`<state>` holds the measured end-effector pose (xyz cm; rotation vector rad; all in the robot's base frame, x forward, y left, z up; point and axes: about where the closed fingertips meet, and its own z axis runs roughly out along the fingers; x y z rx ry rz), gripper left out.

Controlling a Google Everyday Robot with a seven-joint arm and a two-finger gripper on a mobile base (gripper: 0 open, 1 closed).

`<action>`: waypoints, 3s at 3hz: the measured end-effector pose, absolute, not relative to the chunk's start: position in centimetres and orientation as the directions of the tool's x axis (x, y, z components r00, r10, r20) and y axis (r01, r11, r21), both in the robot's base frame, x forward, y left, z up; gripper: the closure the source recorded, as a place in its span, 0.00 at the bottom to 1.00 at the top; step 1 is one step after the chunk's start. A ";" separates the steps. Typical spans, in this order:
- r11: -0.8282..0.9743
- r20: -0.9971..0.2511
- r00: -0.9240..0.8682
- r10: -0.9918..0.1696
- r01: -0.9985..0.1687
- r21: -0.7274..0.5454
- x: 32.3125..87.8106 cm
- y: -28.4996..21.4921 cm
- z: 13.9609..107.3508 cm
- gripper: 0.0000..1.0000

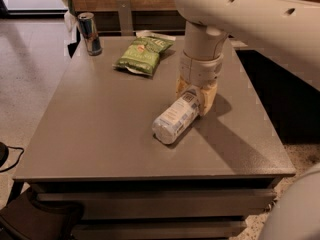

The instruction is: Place blue plastic bottle upright

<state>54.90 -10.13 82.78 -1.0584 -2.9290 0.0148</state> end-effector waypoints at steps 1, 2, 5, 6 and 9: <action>0.774 0.012 -0.776 0.631 0.630 0.055 56.8 -11.2 83.6 1.00; 0.745 -0.069 -0.749 0.658 0.636 0.200 60.1 -14.8 86.6 1.00; 0.805 -0.498 -0.682 0.535 0.234 0.545 63.4 -20.3 95.9 1.00; 0.816 -0.595 -0.647 0.476 0.072 0.574 64.6 -20.1 98.1 1.00; 0.830 -0.791 -0.578 0.198 -0.331 0.450 65.2 -18.7 100.1 1.00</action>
Offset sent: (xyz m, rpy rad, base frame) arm 0.0780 -0.0682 0.0587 0.1581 -0.2996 -0.0717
